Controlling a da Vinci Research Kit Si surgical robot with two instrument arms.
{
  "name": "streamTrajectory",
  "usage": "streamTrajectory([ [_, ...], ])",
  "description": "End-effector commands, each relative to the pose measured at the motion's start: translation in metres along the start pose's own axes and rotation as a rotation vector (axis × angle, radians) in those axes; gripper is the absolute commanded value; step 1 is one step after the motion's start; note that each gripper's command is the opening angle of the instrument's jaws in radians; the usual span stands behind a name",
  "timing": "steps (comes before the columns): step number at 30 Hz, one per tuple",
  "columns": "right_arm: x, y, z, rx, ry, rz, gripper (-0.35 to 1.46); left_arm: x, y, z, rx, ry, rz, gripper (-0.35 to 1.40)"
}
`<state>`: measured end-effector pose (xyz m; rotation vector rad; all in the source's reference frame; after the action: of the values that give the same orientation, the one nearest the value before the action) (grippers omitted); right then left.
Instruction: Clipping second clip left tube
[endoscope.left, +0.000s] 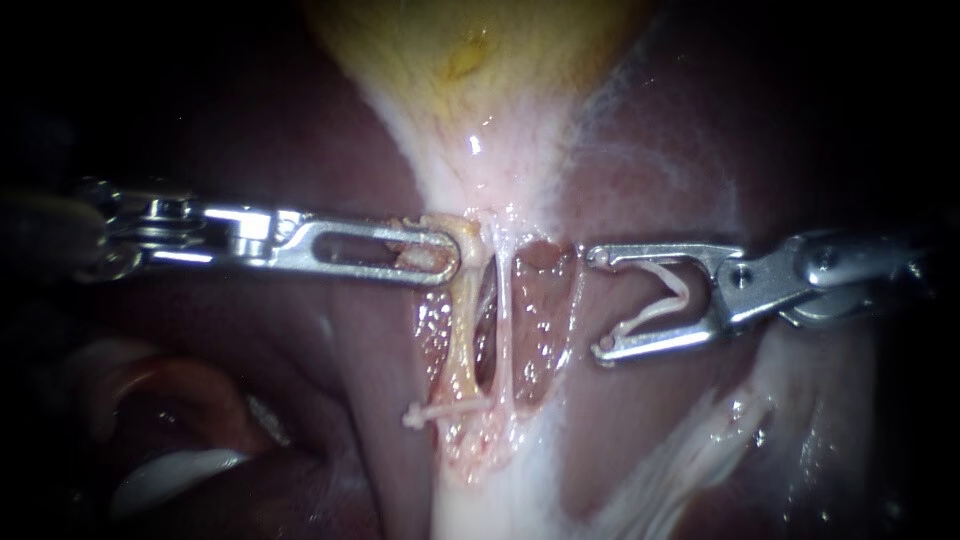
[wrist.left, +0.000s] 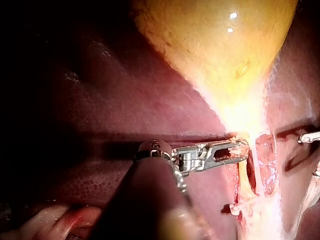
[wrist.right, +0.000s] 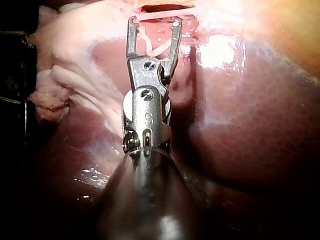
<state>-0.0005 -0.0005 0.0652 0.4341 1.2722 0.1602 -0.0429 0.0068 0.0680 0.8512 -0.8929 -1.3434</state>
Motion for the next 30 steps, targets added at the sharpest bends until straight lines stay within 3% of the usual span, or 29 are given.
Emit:
streamTrajectory([
  [1,0.0000,0.0000,0.0000,0.000,0.000,0.000,0.49,-0.0001,0.0000,-0.0002,0.002,0.001,0.000,-0.35],
  [9,-0.0001,0.0000,0.0001,-0.001,0.000,0.000,0.50,-0.0015,-0.0020,-0.0037,-0.002,0.005,-0.014,-0.35],
  [15,0.0000,0.0000,0.0003,-0.001,-0.001,0.000,0.50,-0.0021,-0.0042,-0.0063,-0.001,-0.014,-0.026,-0.35],
  [24,-0.0002,-0.0006,0.0024,0.000,-0.001,-0.005,0.50,-0.0019,-0.0040,-0.0065,-0.001,-0.014,-0.025,-0.35],
  [30,-0.0017,-0.0011,0.0062,0.016,0.000,-0.019,0.50,-0.0019,-0.0040,-0.0065,-0.001,-0.014,-0.025,-0.35],
])
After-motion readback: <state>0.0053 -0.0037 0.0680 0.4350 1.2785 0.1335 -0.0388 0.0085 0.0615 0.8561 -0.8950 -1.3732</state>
